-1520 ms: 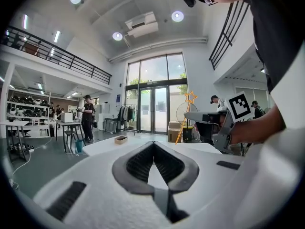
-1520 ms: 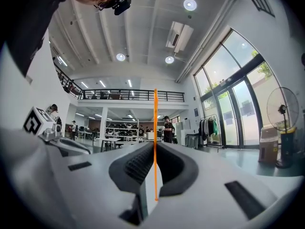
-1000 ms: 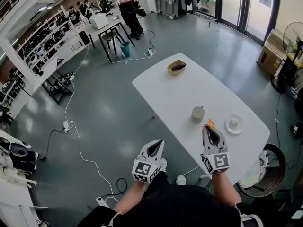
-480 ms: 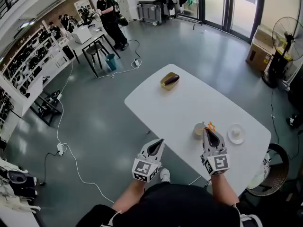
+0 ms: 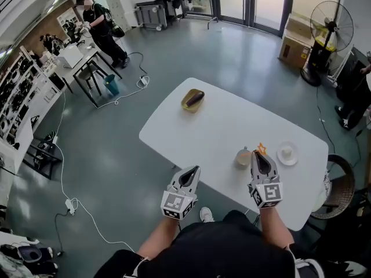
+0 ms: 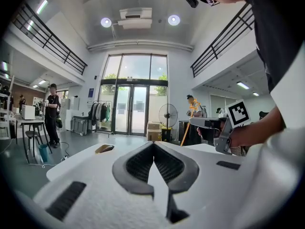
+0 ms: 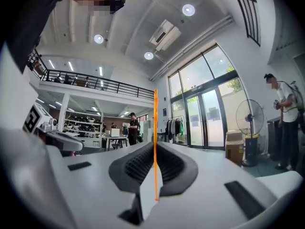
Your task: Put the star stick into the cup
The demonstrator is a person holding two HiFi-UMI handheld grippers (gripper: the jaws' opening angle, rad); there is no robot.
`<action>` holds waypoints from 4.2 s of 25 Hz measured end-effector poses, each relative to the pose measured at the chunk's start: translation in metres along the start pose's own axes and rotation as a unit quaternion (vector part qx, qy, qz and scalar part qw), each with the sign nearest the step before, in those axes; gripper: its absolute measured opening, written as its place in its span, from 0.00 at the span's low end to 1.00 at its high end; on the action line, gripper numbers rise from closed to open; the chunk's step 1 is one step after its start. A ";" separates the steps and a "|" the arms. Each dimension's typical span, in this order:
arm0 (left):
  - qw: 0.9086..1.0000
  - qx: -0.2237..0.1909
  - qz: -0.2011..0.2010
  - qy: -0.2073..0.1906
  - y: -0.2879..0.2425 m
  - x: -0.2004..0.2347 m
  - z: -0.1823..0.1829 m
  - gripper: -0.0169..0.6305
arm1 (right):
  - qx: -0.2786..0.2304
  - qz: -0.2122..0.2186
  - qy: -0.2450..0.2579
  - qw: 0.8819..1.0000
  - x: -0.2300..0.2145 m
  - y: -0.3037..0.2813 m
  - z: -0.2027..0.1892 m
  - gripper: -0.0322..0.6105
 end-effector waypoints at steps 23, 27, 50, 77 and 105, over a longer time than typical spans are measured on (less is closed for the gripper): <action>0.998 0.058 -0.005 0.012 -0.048 -0.009 -0.020 0.04 | 0.091 -0.042 -0.174 0.980 -0.076 -0.020 -0.107 0.08; 0.998 0.066 0.001 0.014 -0.050 -0.012 -0.025 0.04 | 0.104 -0.039 -0.214 0.970 -0.081 -0.025 -0.127 0.08; 0.997 0.069 0.014 0.016 -0.051 -0.010 -0.023 0.04 | 0.154 -0.035 -0.237 0.958 -0.084 -0.052 -0.163 0.10; 0.998 0.051 -0.026 0.027 -0.078 -0.025 -0.020 0.04 | 0.182 0.019 -0.158 0.970 -0.060 -0.001 -0.141 0.30; 0.999 0.017 -0.038 0.021 -0.106 -0.029 0.009 0.04 | 0.019 0.038 -0.007 0.999 -0.054 0.006 0.012 0.06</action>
Point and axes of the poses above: the fingertips, and each gripper's own axes: y backward along the fingers, x to its left, z out of its top, the point moved 2 cm from there along y, backward along the fingers, and after that the axes turned 6 degrees about x, right-handed, at the moved point
